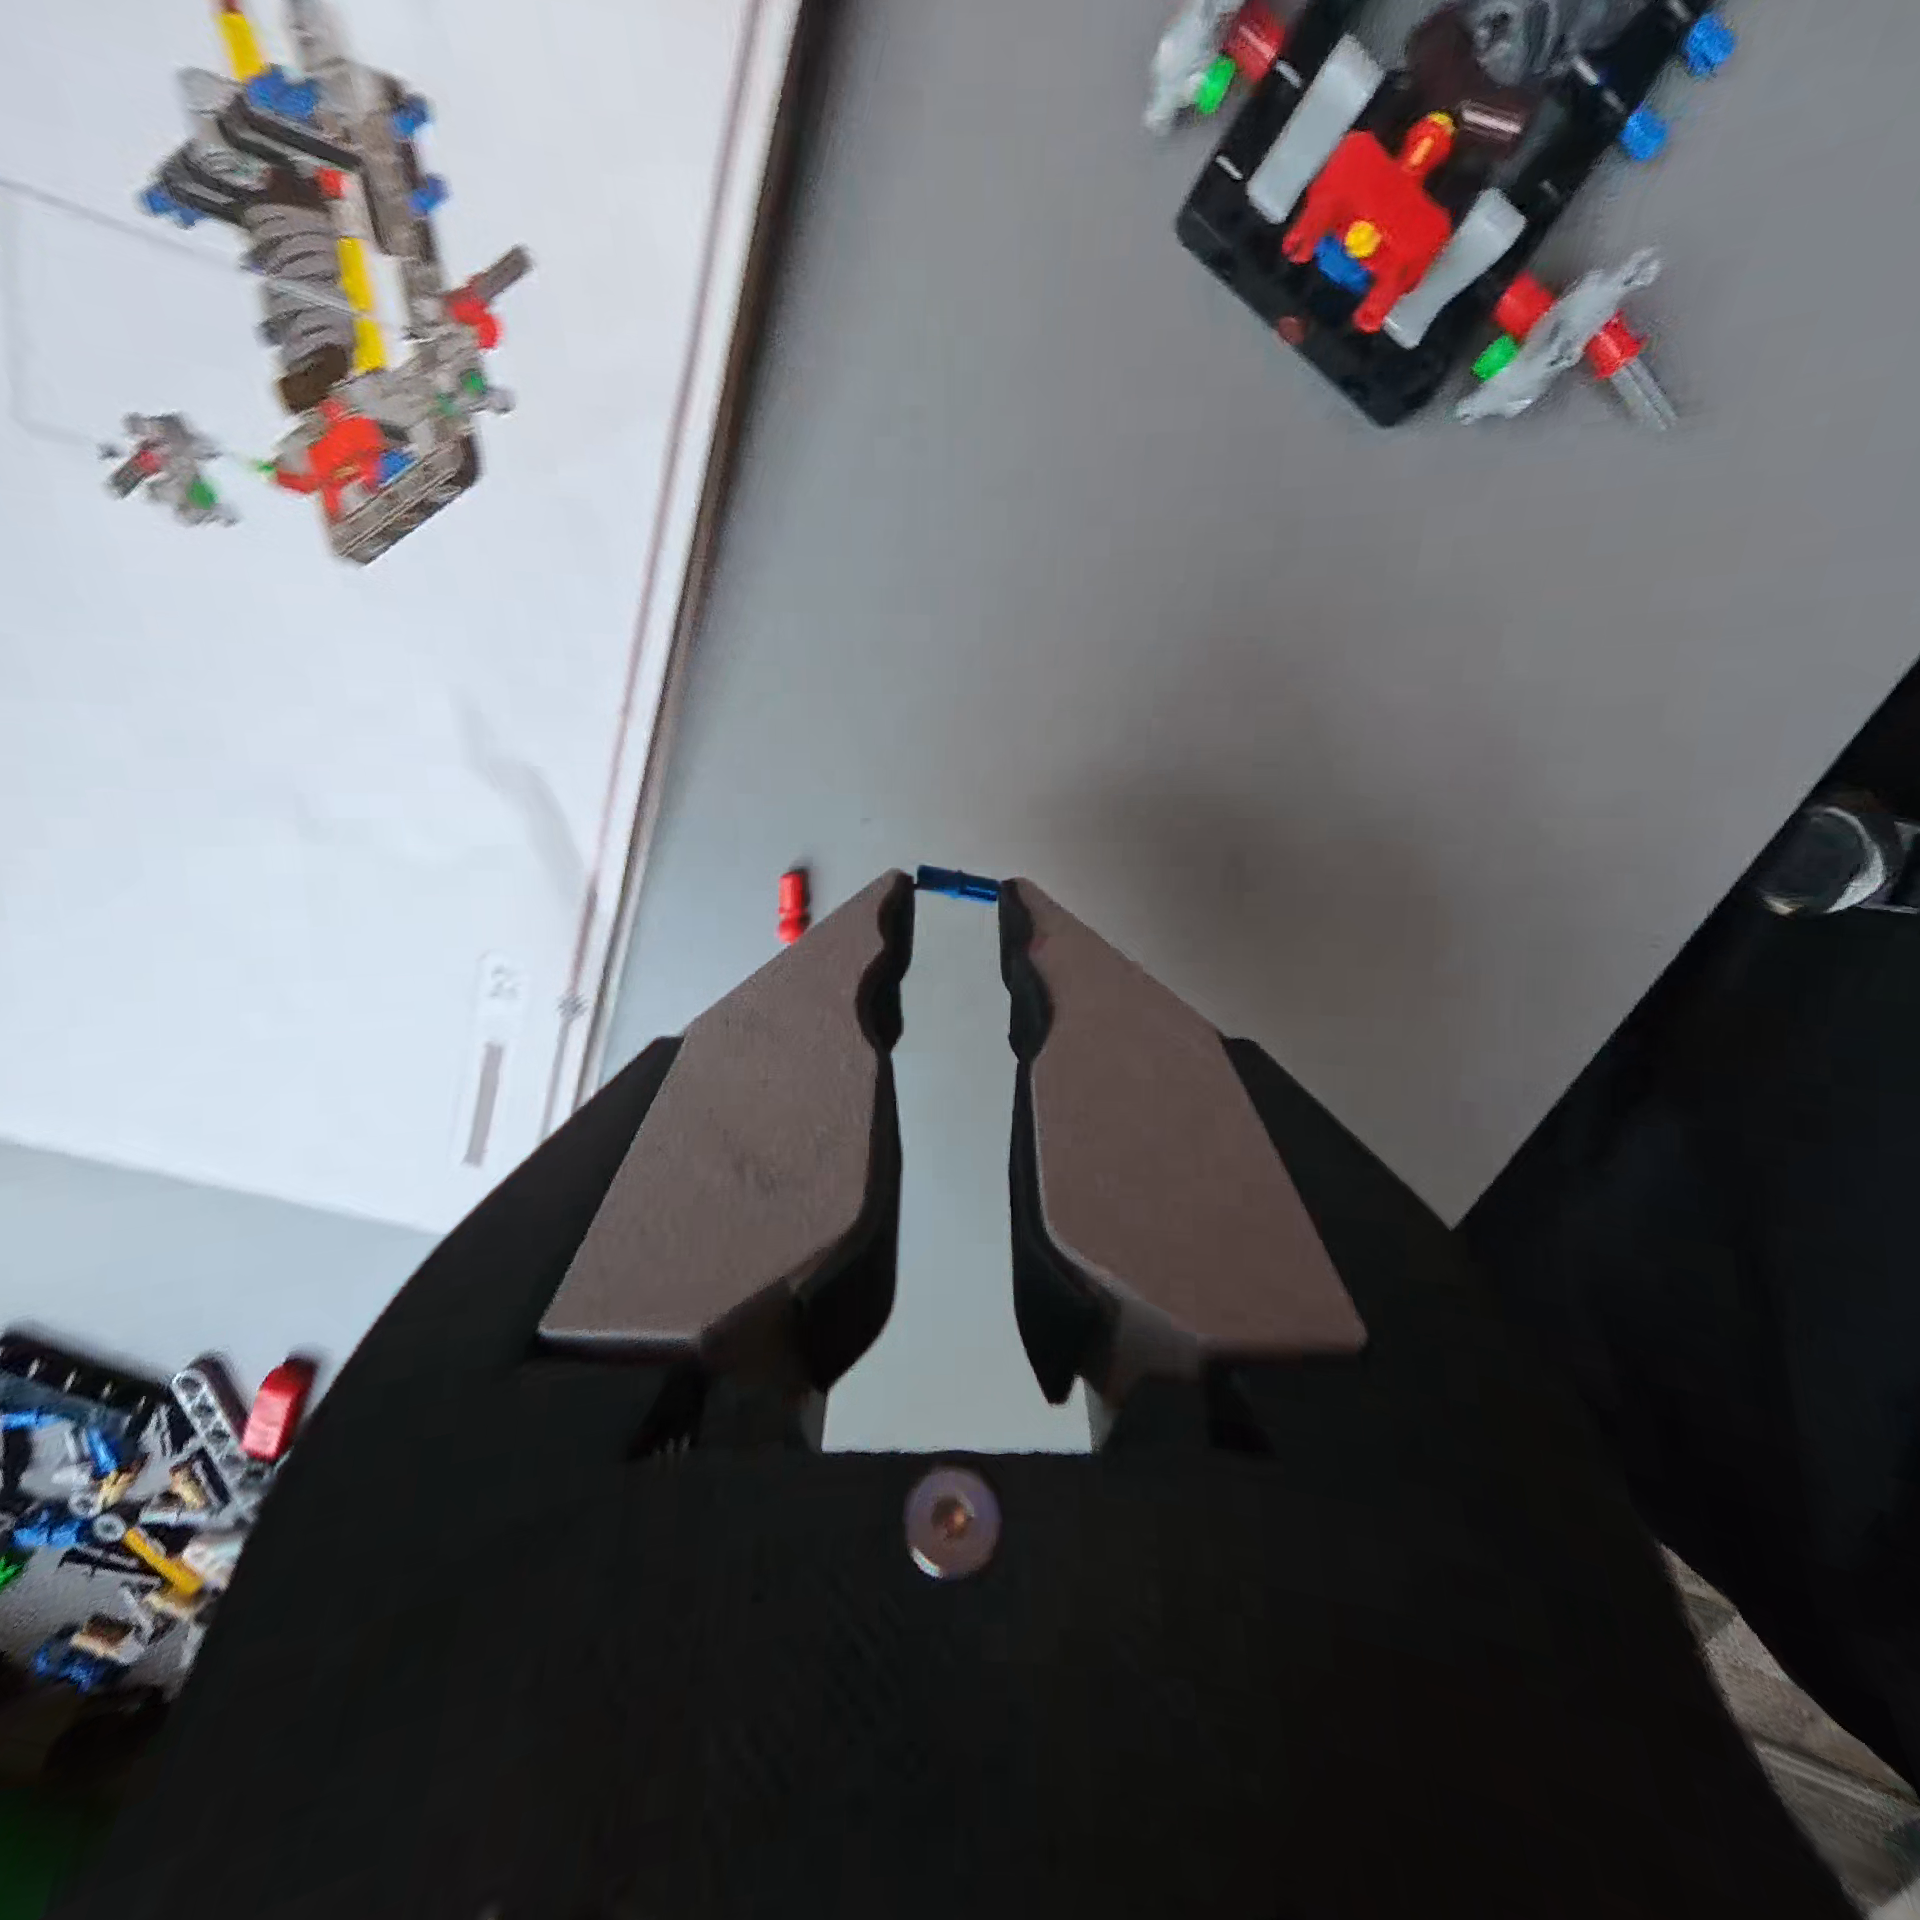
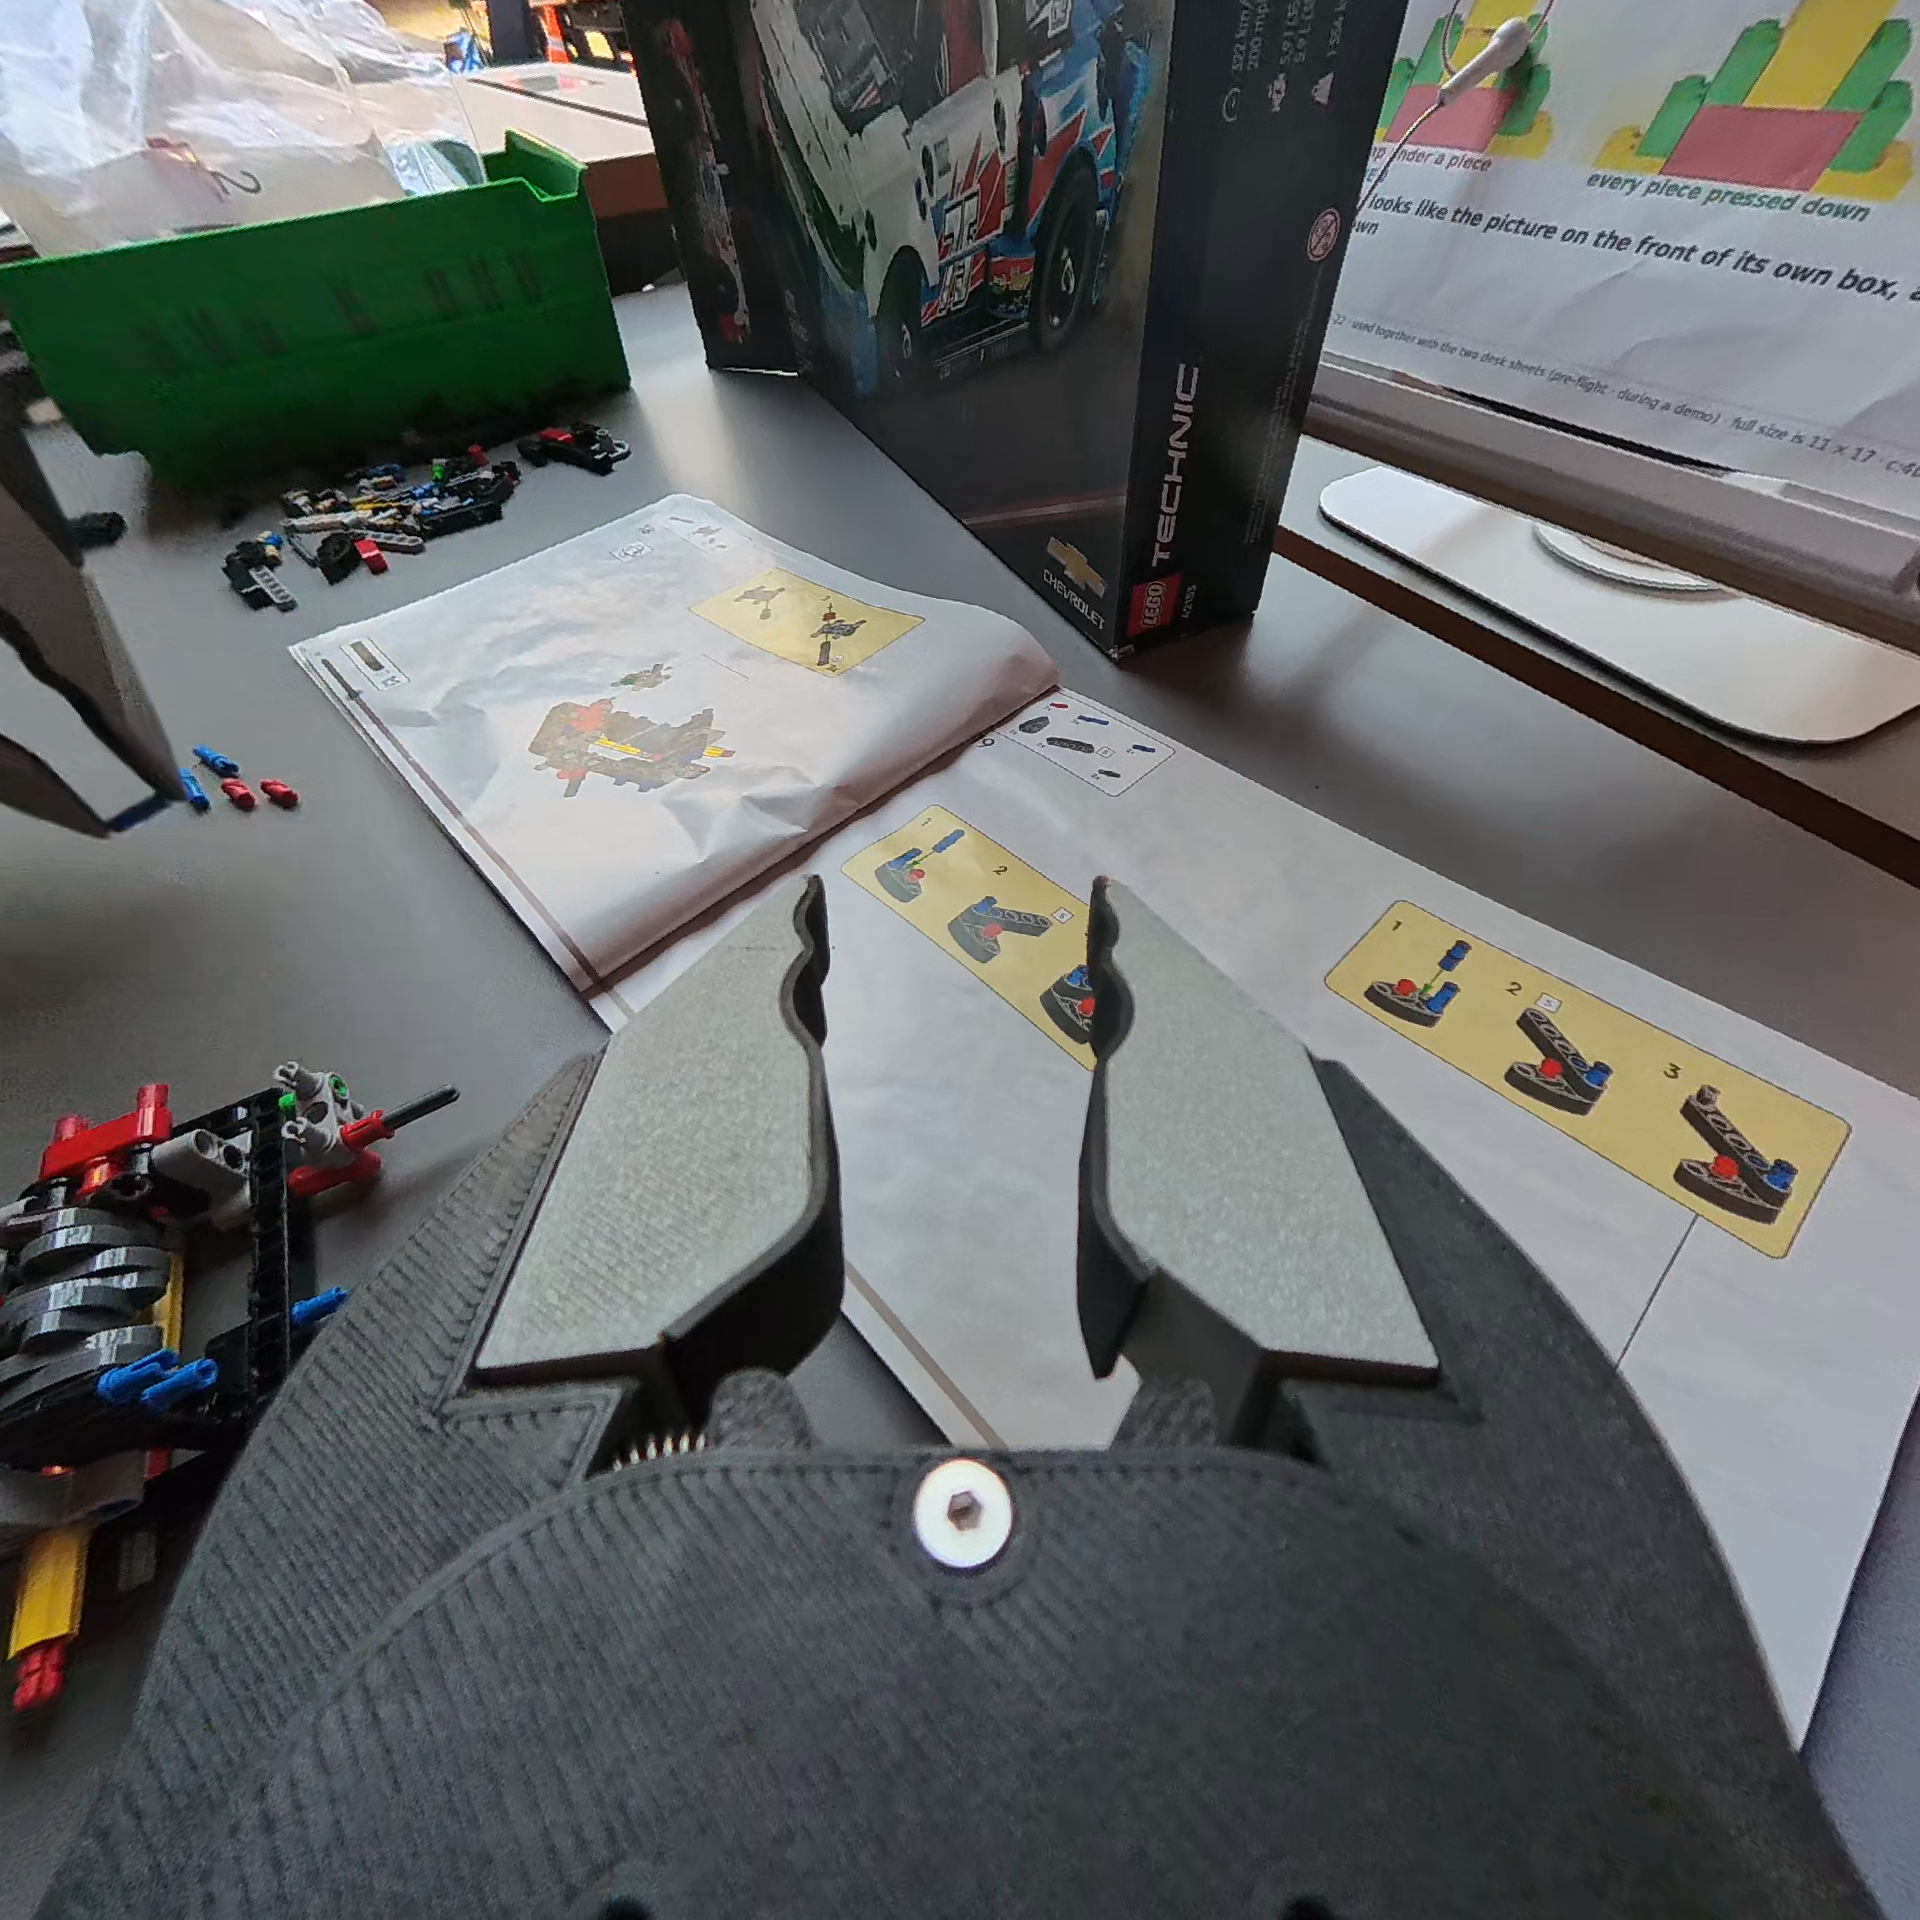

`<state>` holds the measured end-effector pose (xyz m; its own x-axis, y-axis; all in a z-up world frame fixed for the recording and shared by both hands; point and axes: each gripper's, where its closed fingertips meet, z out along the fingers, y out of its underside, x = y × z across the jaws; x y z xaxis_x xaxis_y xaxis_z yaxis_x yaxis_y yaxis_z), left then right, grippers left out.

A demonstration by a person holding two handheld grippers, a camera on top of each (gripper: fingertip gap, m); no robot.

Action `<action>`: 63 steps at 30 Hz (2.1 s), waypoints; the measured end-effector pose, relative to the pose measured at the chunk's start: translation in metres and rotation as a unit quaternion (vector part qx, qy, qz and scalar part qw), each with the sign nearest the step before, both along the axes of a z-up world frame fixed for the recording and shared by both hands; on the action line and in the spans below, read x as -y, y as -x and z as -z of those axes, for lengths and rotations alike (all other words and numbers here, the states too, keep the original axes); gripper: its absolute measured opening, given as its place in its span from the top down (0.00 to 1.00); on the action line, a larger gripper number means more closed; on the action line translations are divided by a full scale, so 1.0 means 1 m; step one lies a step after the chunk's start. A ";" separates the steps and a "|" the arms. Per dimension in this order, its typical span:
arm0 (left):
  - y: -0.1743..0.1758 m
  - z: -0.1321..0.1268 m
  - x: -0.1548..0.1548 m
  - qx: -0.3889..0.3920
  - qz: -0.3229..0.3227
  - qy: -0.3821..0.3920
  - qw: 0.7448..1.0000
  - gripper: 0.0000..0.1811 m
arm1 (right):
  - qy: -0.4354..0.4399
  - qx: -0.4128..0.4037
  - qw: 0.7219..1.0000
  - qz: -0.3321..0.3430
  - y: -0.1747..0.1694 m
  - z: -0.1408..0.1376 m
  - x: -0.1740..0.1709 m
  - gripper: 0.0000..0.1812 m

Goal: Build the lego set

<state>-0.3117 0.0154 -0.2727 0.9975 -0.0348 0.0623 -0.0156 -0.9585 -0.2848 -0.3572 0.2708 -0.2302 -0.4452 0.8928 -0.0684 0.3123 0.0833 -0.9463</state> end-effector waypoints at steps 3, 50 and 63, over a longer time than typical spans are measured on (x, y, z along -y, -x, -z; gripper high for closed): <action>-0.009 0.015 -0.006 -0.006 0.013 0.015 1.000 0.92 | -0.001 0.000 1.000 -0.001 0.000 0.000 0.000 0.74; -0.012 0.014 -0.014 -0.055 0.006 -0.080 0.995 0.97 | 0.013 -0.001 1.000 -0.002 0.000 -0.001 0.000 0.74; 0.040 -0.007 0.028 -0.061 0.027 -0.051 0.996 0.96 | 0.011 -0.001 1.000 -0.004 0.000 -0.002 0.001 0.74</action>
